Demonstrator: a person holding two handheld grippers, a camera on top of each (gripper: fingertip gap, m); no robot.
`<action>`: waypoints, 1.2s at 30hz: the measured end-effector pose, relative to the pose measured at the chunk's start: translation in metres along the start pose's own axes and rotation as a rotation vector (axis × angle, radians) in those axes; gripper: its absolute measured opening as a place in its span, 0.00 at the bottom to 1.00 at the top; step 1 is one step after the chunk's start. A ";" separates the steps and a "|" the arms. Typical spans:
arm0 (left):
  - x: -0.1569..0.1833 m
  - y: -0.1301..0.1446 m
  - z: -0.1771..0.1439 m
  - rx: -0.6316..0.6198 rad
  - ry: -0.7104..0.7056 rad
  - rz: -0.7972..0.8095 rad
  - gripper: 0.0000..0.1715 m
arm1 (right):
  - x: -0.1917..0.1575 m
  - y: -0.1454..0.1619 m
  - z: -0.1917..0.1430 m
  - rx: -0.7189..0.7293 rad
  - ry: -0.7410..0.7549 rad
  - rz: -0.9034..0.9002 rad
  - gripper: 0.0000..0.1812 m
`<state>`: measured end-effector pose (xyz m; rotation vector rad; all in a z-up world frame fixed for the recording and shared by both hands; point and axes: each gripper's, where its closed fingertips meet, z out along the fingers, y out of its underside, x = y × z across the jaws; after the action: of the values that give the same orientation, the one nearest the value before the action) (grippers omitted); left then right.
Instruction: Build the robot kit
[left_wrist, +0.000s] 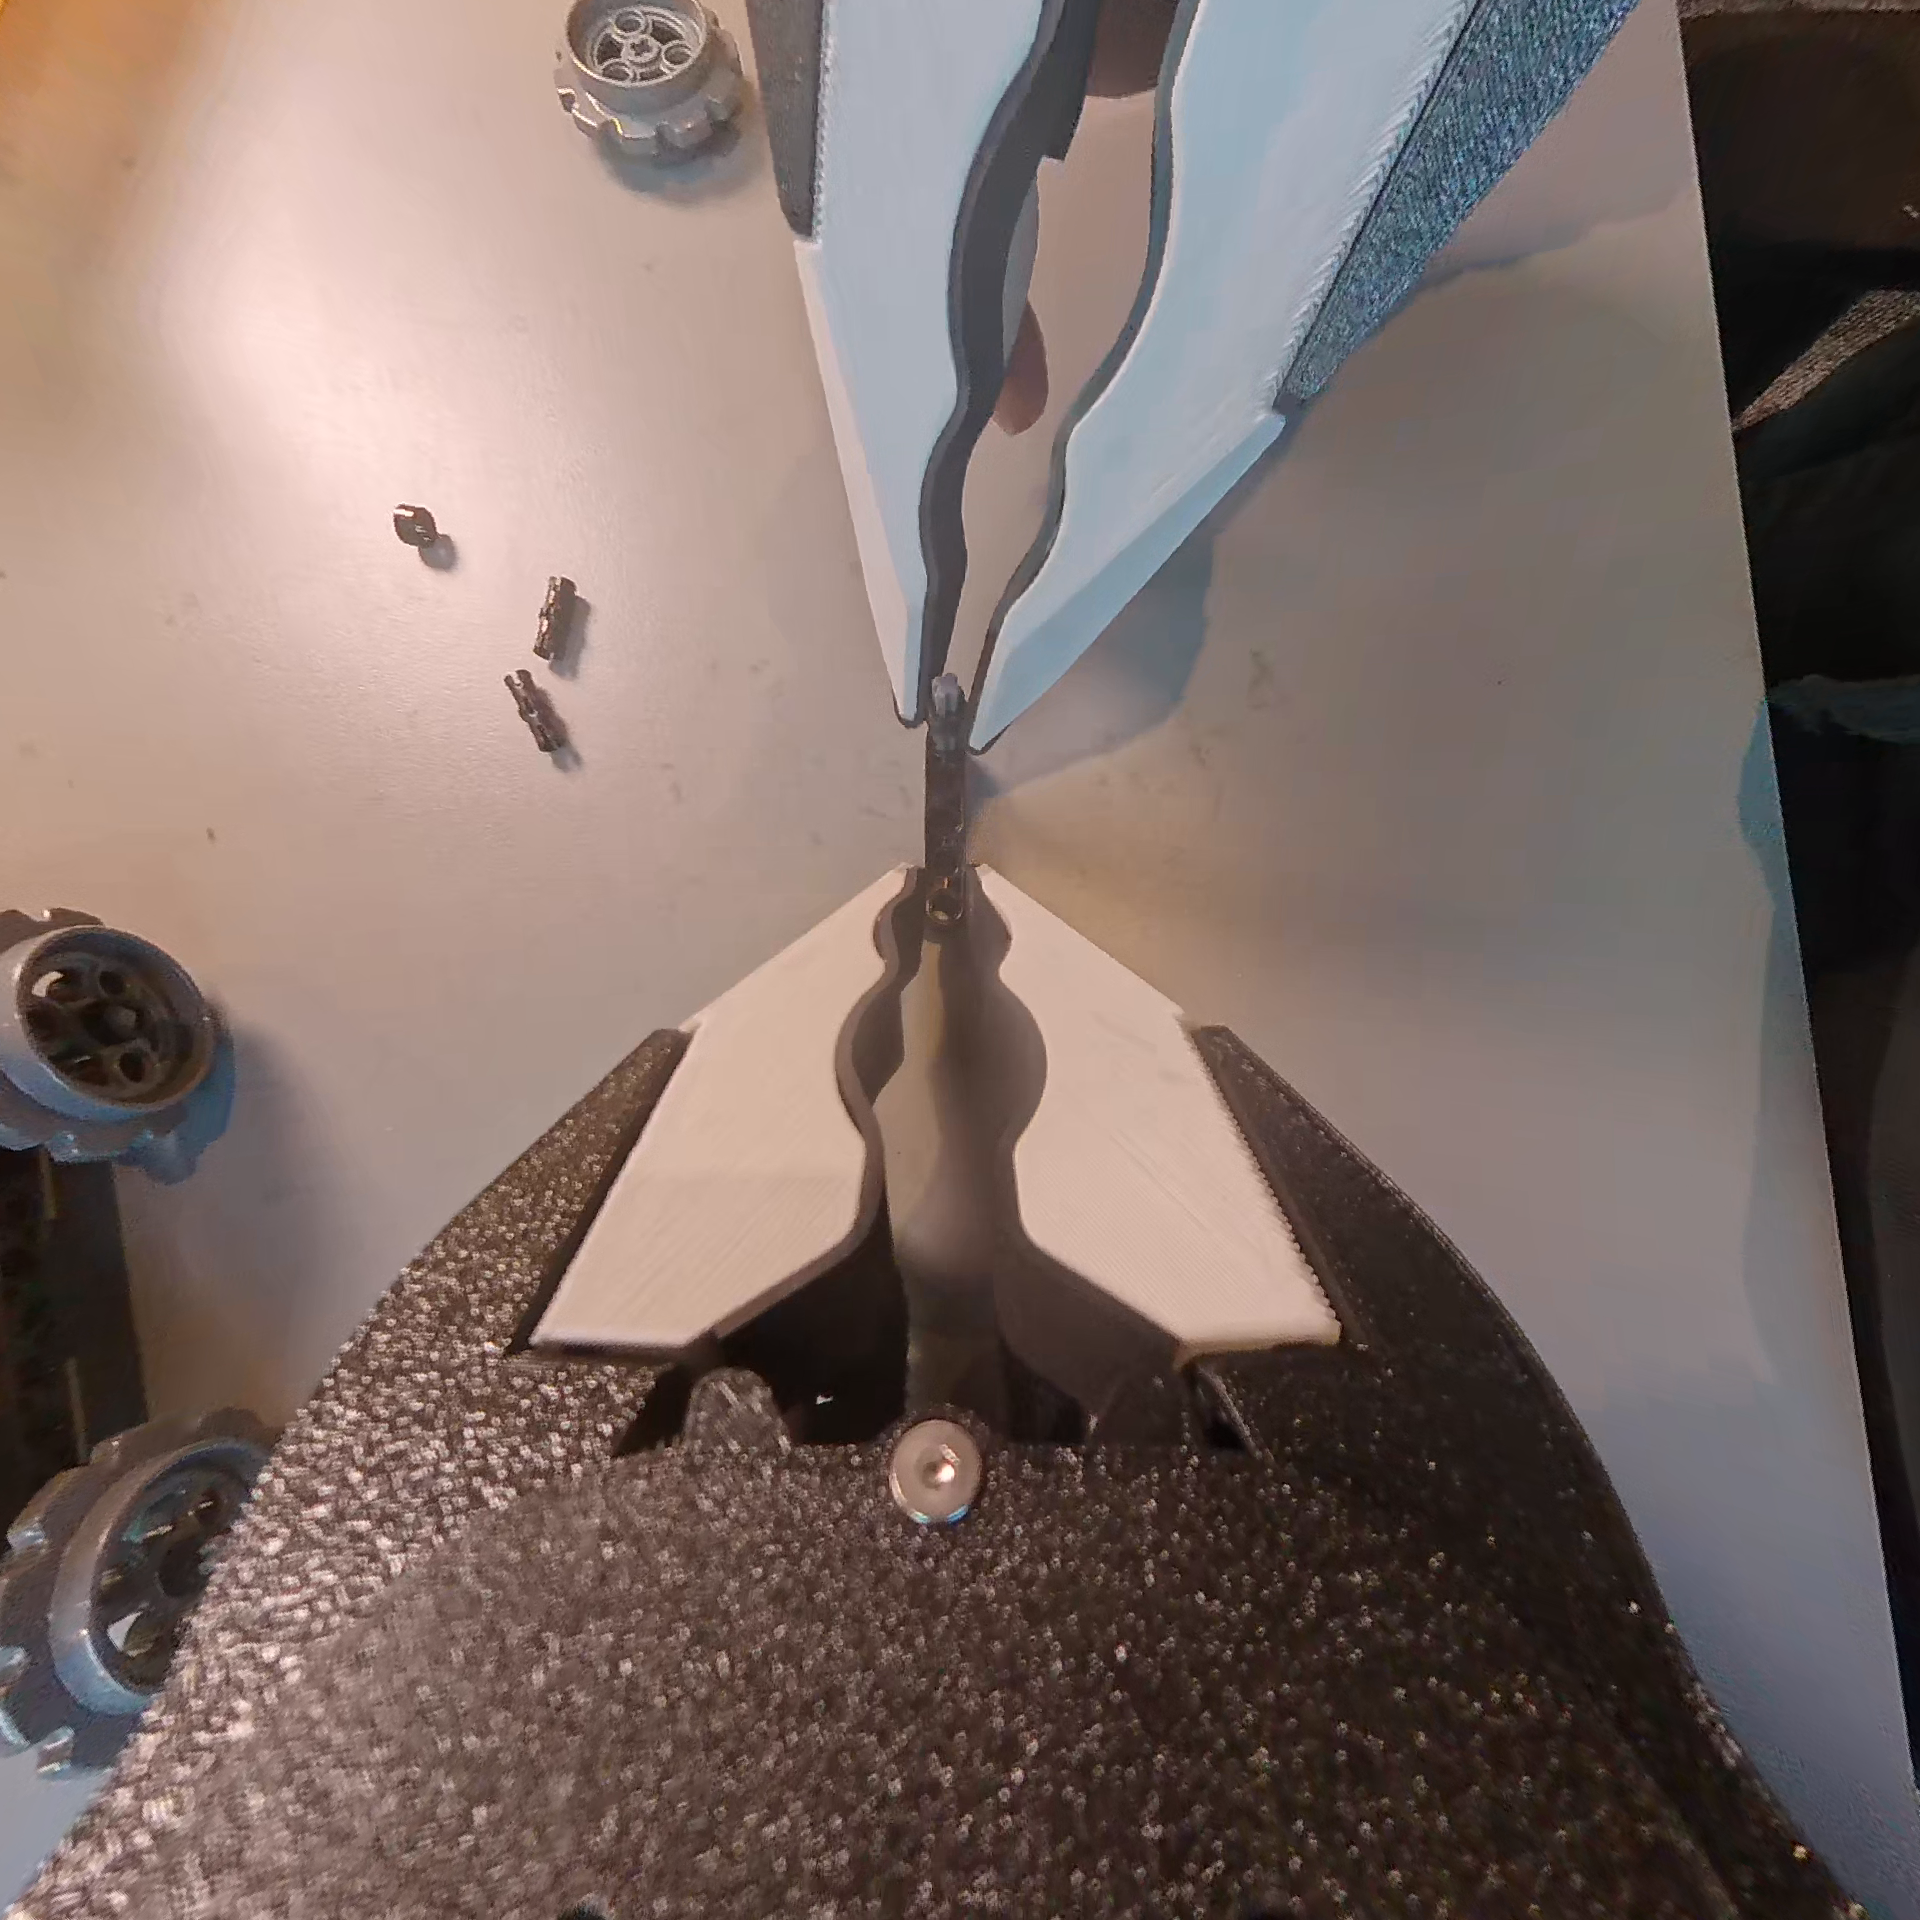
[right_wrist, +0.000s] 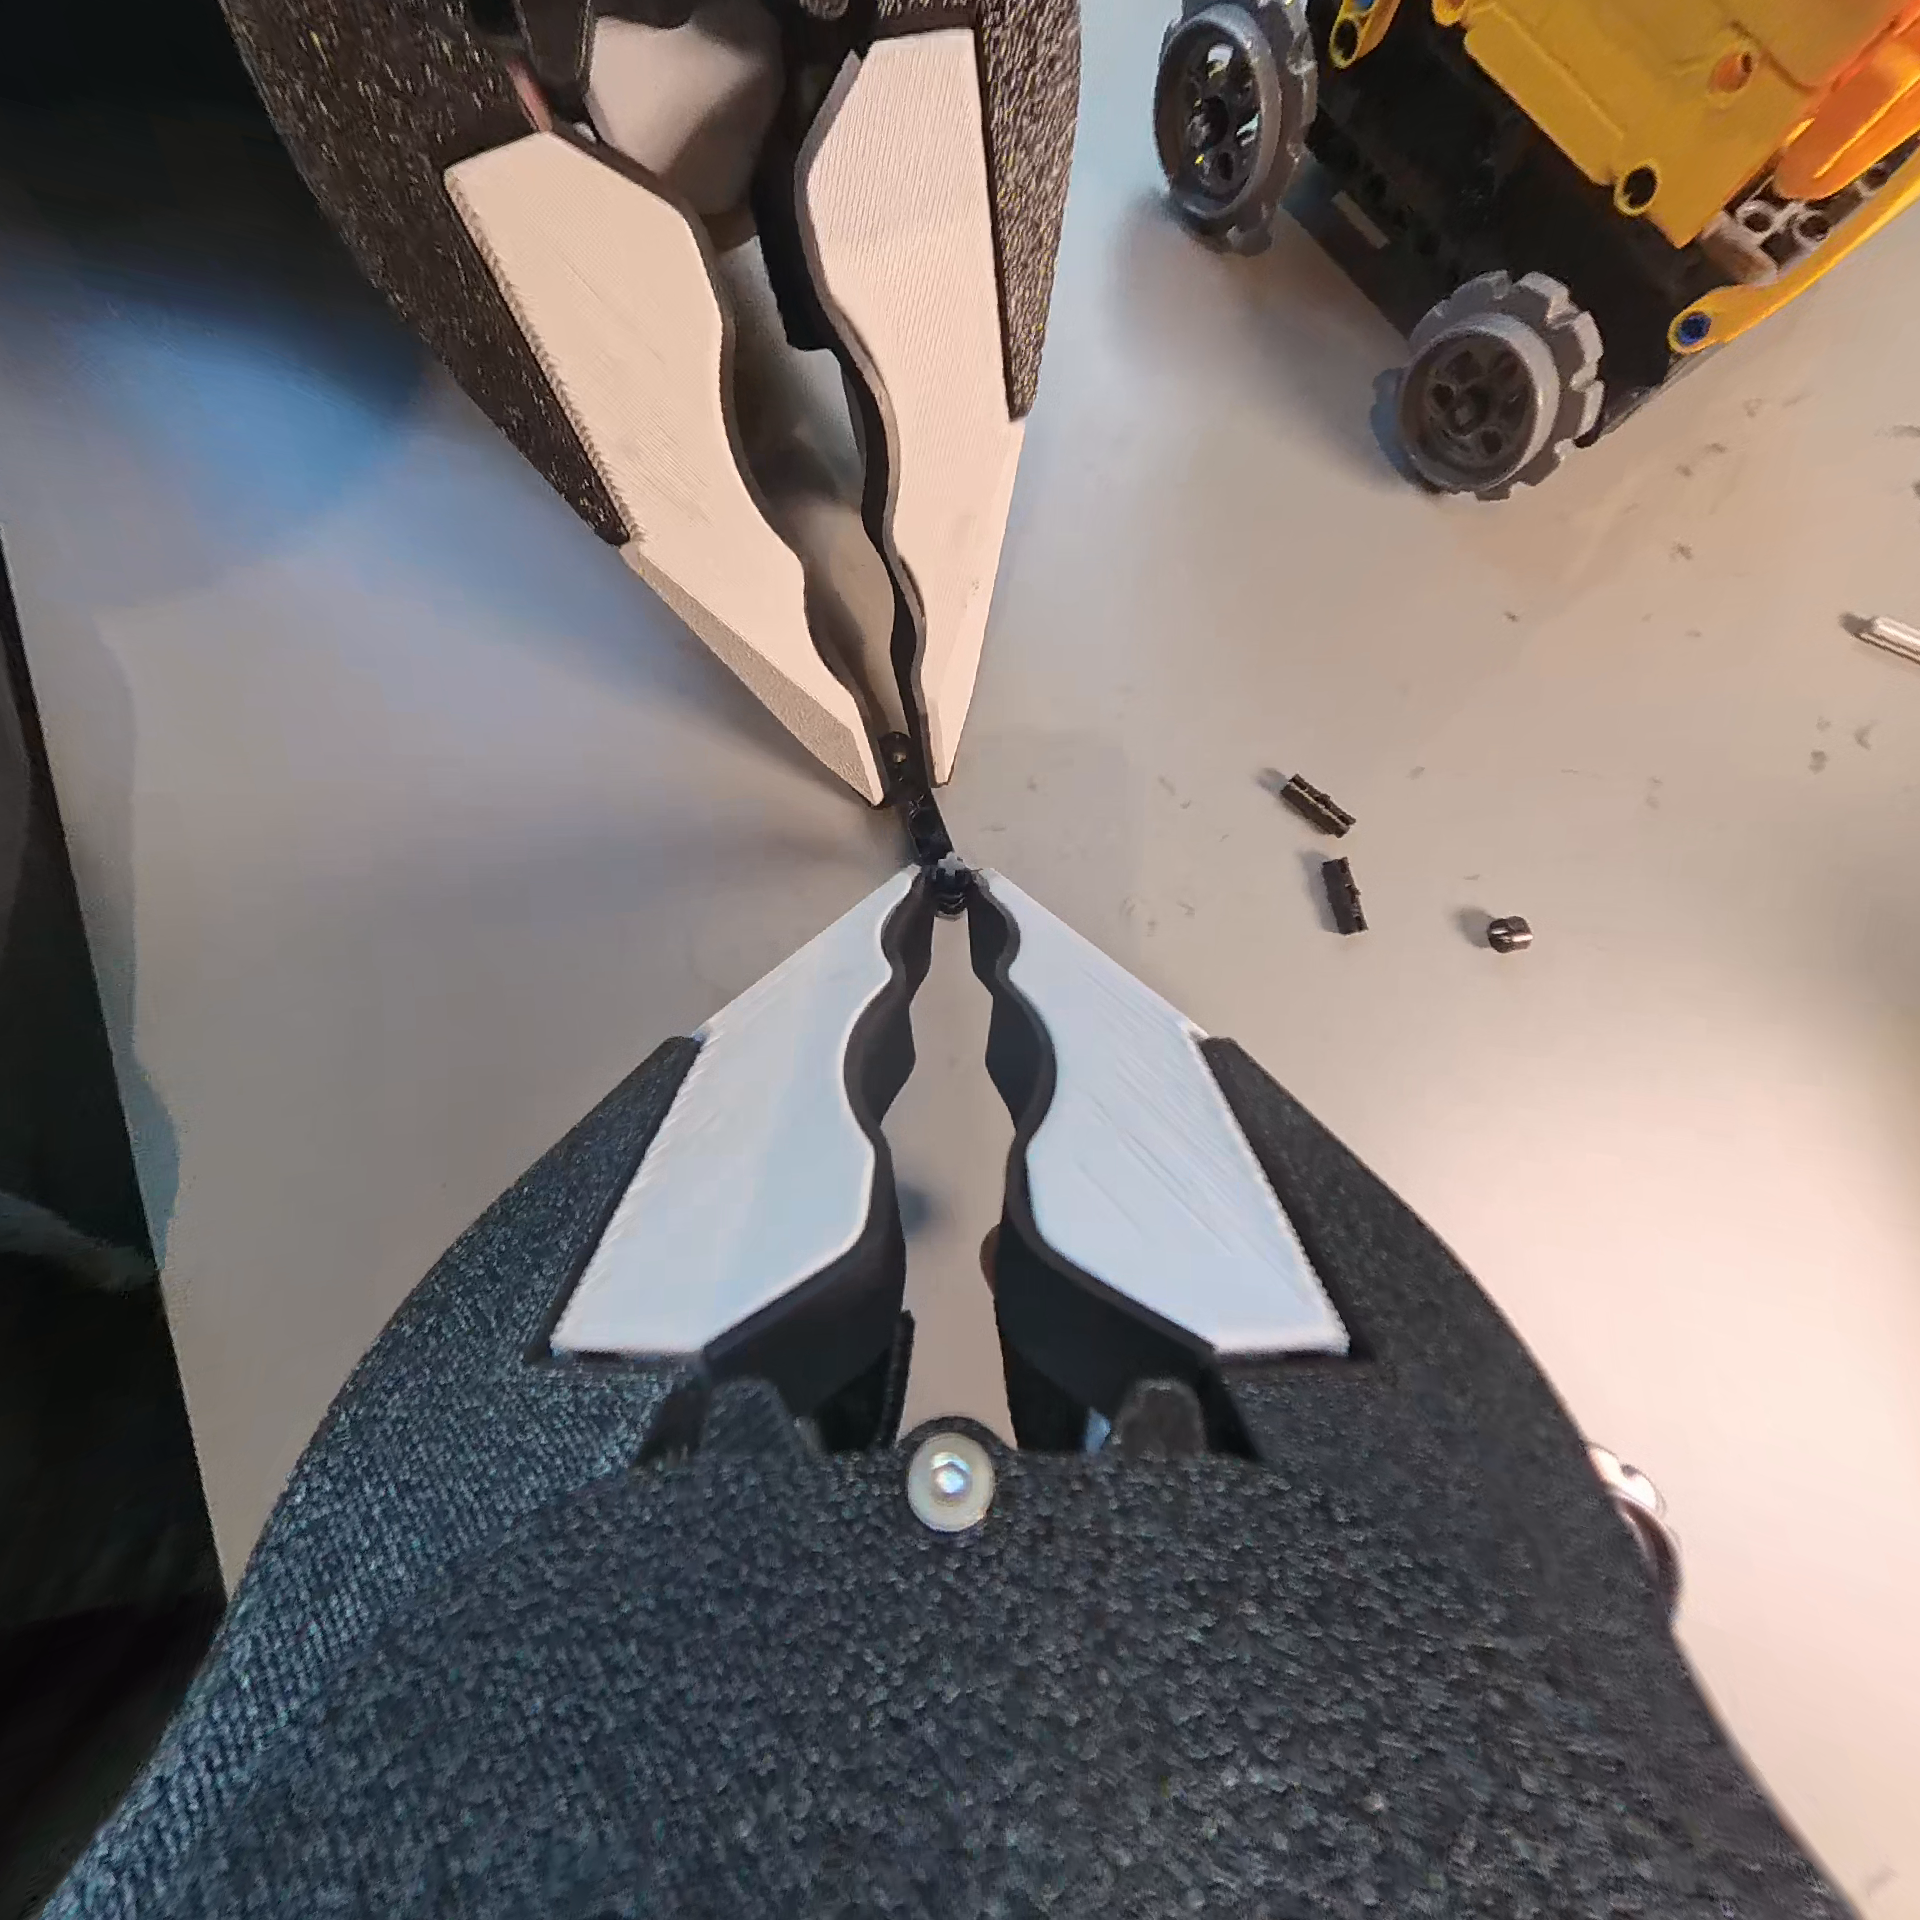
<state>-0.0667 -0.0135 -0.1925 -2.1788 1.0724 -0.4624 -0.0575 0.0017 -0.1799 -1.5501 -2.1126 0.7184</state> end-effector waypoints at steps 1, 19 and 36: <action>0.000 0.000 0.000 0.000 0.000 0.001 0.03 | -0.001 0.004 0.003 -0.030 -0.008 -0.010 0.03; 0.000 0.000 0.000 0.000 0.002 0.003 0.03 | 0.002 0.005 0.000 0.007 -0.039 0.064 0.08; 0.003 0.002 -0.002 -0.005 0.031 0.096 0.03 | -0.008 0.003 0.003 -0.049 -0.223 -0.316 0.03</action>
<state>-0.0667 -0.0176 -0.1926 -2.1200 1.1894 -0.4516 -0.0550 -0.0053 -0.1846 -1.1612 -2.4798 0.7586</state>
